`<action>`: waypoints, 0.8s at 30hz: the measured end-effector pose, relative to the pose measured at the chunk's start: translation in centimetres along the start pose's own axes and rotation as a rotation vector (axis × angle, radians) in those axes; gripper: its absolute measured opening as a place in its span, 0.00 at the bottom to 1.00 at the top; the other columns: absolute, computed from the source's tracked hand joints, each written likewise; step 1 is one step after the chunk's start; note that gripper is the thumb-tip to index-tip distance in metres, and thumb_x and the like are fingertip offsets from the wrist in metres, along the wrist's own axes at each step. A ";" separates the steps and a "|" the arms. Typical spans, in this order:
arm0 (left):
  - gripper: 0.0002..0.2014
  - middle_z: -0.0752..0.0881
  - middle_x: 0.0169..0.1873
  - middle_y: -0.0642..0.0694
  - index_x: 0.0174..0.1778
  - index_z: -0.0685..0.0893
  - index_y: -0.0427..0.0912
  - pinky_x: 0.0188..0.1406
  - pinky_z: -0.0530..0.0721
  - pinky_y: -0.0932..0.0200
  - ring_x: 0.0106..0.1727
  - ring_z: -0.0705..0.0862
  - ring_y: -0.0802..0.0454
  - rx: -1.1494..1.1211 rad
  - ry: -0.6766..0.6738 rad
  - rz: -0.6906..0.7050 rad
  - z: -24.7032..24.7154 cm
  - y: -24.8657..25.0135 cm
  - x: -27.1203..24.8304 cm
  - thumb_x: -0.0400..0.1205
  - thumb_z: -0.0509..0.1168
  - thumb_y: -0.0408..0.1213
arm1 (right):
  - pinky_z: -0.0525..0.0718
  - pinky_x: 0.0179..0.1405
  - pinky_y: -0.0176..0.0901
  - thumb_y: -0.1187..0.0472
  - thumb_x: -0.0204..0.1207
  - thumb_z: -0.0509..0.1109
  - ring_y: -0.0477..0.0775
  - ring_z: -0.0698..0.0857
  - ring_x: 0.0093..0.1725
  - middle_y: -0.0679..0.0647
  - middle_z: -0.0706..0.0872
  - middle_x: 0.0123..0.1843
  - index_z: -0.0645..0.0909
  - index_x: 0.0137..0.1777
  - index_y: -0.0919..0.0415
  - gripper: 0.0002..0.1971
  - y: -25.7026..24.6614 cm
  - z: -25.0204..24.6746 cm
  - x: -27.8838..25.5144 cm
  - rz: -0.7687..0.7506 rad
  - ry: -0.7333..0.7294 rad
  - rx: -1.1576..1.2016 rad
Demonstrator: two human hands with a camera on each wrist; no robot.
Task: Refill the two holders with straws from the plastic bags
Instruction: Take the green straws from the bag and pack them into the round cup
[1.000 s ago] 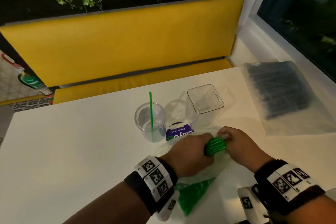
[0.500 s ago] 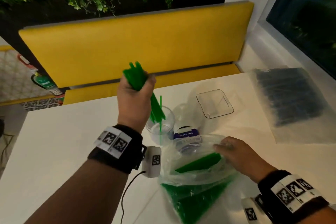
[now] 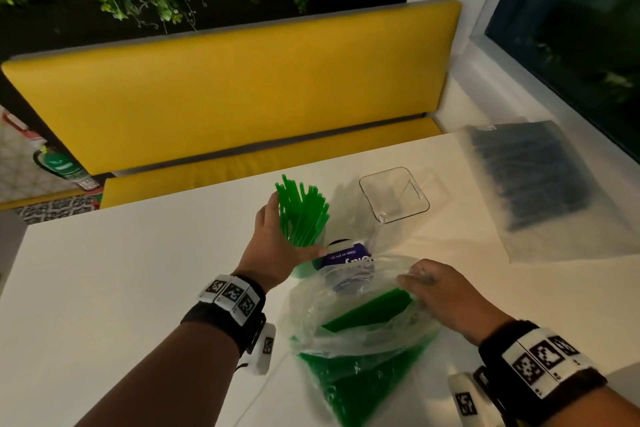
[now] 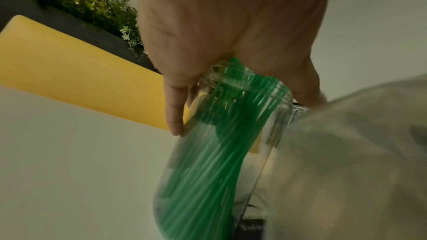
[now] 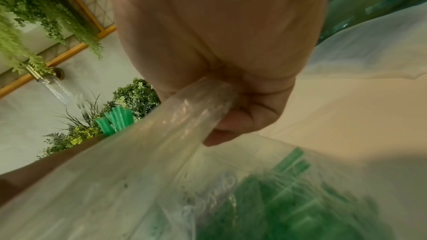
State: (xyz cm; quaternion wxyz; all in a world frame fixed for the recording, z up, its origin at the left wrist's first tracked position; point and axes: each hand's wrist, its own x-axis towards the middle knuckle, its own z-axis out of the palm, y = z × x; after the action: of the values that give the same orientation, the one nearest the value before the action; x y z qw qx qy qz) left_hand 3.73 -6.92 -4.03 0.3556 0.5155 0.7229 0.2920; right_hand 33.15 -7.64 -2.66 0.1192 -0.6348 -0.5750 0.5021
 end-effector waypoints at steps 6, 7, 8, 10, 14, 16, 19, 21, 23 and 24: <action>0.66 0.62 0.82 0.46 0.87 0.49 0.49 0.74 0.72 0.57 0.80 0.71 0.48 0.049 -0.046 0.025 0.9 1.6 1.1 0.61 0.86 0.53 | 0.78 0.32 0.40 0.50 0.78 0.72 0.45 0.84 0.30 0.51 0.86 0.36 0.83 0.44 0.57 0.10 -0.2 0.1 0.0 -0.008 0.004 0.020; 0.66 0.60 0.83 0.45 0.88 0.47 0.50 0.74 0.71 0.55 0.81 0.68 0.47 0.074 -0.042 0.018 0.5 2.0 0.7 0.61 0.85 0.55 | 0.78 0.32 0.40 0.50 0.79 0.72 0.46 0.84 0.31 0.51 0.86 0.37 0.83 0.44 0.56 0.10 -0.1 0.2 0.1 -0.011 0.002 0.021; 0.64 0.60 0.83 0.44 0.87 0.48 0.50 0.75 0.71 0.53 0.81 0.66 0.46 0.101 0.005 0.035 -0.1 2.5 0.1 0.63 0.83 0.59 | 0.77 0.33 0.40 0.49 0.79 0.72 0.46 0.84 0.33 0.50 0.86 0.38 0.82 0.45 0.55 0.10 0.1 0.2 0.2 -0.017 -0.001 0.012; 0.50 0.69 0.76 0.41 0.82 0.62 0.43 0.71 0.78 0.51 0.74 0.73 0.47 0.129 0.231 0.218 -0.7 3.5 -2.0 0.70 0.75 0.64 | 0.76 0.36 0.41 0.48 0.79 0.70 0.47 0.84 0.37 0.46 0.84 0.39 0.81 0.46 0.52 0.08 0.3 0.3 0.4 -0.038 -0.003 -0.032; 0.09 0.83 0.42 0.45 0.47 0.83 0.39 0.42 0.79 0.60 0.42 0.79 0.52 0.208 0.206 0.784 3.6 6.5 -7.8 0.81 0.65 0.43 | 0.74 0.35 0.40 0.49 0.80 0.69 0.44 0.82 0.40 0.45 0.84 0.42 0.79 0.48 0.51 0.07 0.2 0.8 0.8 -0.102 -0.006 -0.080; 0.10 0.81 0.38 0.48 0.44 0.84 0.41 0.39 0.77 0.57 0.38 0.77 0.52 0.259 -0.091 0.672 6.8 7.2 -9.3 0.86 0.59 0.39 | 0.74 0.36 0.41 0.51 0.80 0.70 0.43 0.80 0.39 0.44 0.83 0.41 0.78 0.47 0.52 0.06 0.0 1.0 0.7 -0.160 -0.004 -0.034; 0.14 0.85 0.47 0.47 0.54 0.85 0.43 0.52 0.82 0.56 0.45 0.81 0.52 0.380 -0.376 0.231 10.9 5.1 -8.0 0.89 0.54 0.40 | 0.76 0.33 0.38 0.52 0.81 0.69 0.45 0.79 0.35 0.47 0.83 0.39 0.78 0.47 0.50 0.04 -0.2 1.1 0.2 -0.205 -0.006 -0.040; 0.11 0.87 0.50 0.47 0.54 0.84 0.47 0.58 0.85 0.51 0.50 0.85 0.49 0.432 -0.449 0.124 12.2 3.8 -6.9 0.87 0.57 0.44 | 0.75 0.28 0.32 0.55 0.82 0.69 0.39 0.78 0.29 0.47 0.83 0.39 0.77 0.50 0.45 0.04 -0.3 1.3 -0.5 -0.219 -0.055 -0.016; 0.11 0.86 0.48 0.47 0.52 0.82 0.48 0.55 0.85 0.52 0.48 0.85 0.49 0.525 -0.516 0.133 12.9 3.7 -6.8 0.86 0.57 0.48 | 0.78 0.34 0.29 0.59 0.80 0.72 0.34 0.82 0.35 0.46 0.84 0.46 0.74 0.56 0.34 0.17 -0.4 1.5 -1.0 -0.240 -0.094 0.031; 0.11 0.86 0.49 0.46 0.54 0.82 0.47 0.53 0.83 0.54 0.48 0.84 0.49 0.568 -0.548 0.145 13.0 3.6 -6.9 0.86 0.57 0.47 | 0.81 0.41 0.32 0.60 0.78 0.74 0.35 0.84 0.43 0.46 0.84 0.51 0.72 0.59 0.26 0.24 -0.3 1.5 -1.2 -0.253 -0.103 0.036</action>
State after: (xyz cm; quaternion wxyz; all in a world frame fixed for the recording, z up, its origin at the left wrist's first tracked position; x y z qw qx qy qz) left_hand 17.77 -11.74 -7.25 0.3570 0.7018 0.6149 -0.0437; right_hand 31.99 -9.20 -2.59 0.1632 -0.5284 -0.6467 0.5253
